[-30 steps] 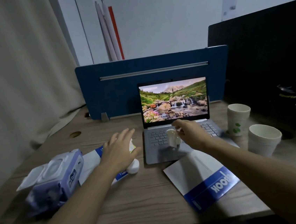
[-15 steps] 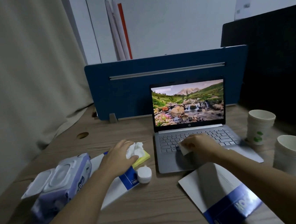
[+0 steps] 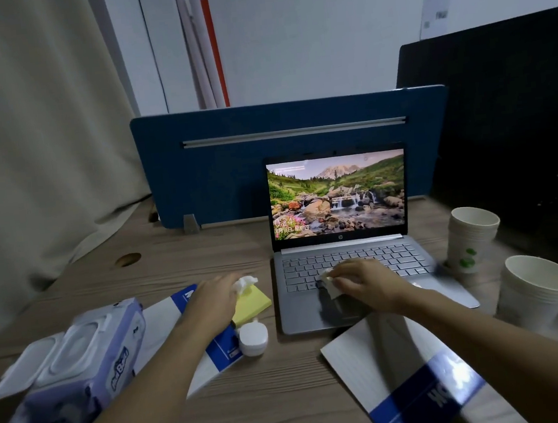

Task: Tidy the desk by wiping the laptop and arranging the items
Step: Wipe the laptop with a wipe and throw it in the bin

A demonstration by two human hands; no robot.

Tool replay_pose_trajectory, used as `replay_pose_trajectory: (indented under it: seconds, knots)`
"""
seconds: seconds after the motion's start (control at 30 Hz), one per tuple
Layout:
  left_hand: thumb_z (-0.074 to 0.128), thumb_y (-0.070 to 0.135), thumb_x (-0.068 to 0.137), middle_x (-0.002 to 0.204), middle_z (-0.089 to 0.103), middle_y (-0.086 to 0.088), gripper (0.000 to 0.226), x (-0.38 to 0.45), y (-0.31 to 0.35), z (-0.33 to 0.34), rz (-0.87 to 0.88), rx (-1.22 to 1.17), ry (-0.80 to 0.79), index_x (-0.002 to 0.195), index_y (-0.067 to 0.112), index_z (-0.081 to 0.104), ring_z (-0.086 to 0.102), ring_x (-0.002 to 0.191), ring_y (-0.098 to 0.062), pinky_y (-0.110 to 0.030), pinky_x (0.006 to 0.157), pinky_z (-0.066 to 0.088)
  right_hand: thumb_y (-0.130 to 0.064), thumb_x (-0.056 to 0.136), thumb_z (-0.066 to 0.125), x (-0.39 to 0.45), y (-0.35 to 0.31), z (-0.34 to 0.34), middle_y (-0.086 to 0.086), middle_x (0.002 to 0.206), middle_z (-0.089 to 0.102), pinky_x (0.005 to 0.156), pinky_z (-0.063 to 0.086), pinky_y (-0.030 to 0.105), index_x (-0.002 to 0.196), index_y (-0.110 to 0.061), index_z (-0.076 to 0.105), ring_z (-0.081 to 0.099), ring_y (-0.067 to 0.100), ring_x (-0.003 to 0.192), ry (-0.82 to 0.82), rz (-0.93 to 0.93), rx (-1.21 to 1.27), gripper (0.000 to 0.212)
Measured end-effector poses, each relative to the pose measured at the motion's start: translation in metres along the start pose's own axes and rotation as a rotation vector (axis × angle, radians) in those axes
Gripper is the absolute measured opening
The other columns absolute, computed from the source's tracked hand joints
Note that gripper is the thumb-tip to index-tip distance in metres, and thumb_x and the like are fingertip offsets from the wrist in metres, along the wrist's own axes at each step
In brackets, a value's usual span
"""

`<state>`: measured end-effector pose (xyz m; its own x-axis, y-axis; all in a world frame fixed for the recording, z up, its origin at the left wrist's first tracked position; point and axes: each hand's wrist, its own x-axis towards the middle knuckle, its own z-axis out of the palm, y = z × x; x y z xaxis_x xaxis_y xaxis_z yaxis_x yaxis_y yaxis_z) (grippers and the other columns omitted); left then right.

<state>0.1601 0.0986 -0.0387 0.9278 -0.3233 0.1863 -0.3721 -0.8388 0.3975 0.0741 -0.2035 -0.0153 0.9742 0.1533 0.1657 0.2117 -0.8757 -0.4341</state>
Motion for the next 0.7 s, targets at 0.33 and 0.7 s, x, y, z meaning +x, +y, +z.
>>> replay_pose_trajectory:
  seconds: [0.33,0.7]
  knots:
    - [0.052,0.008,0.094,0.117,0.066,0.007,0.036,-0.015,0.028,-0.019,0.050,-0.156,0.092,0.122,0.028,0.061,0.057,0.104,-0.010,-0.027,0.081,0.046,-0.023,0.079,0.077,-0.008,-0.016,0.005,0.005,0.107,0.067,0.071,0.046,0.028,0.095,-0.020,0.064,0.059,0.022,0.090,0.132,0.133,0.106,0.021]
    - [0.064,0.018,0.090,0.100,0.067,0.014,0.021,-0.033,0.093,0.000,0.028,-0.506,0.119,0.107,0.029,0.068,0.061,0.095,-0.002,-0.018,0.070,0.047,-0.009,0.084,0.073,-0.022,-0.047,0.003,0.012,0.097,0.072,0.074,0.056,0.052,0.093,-0.015,0.062,0.069,0.034,0.085,0.310,0.193,0.673,0.015]
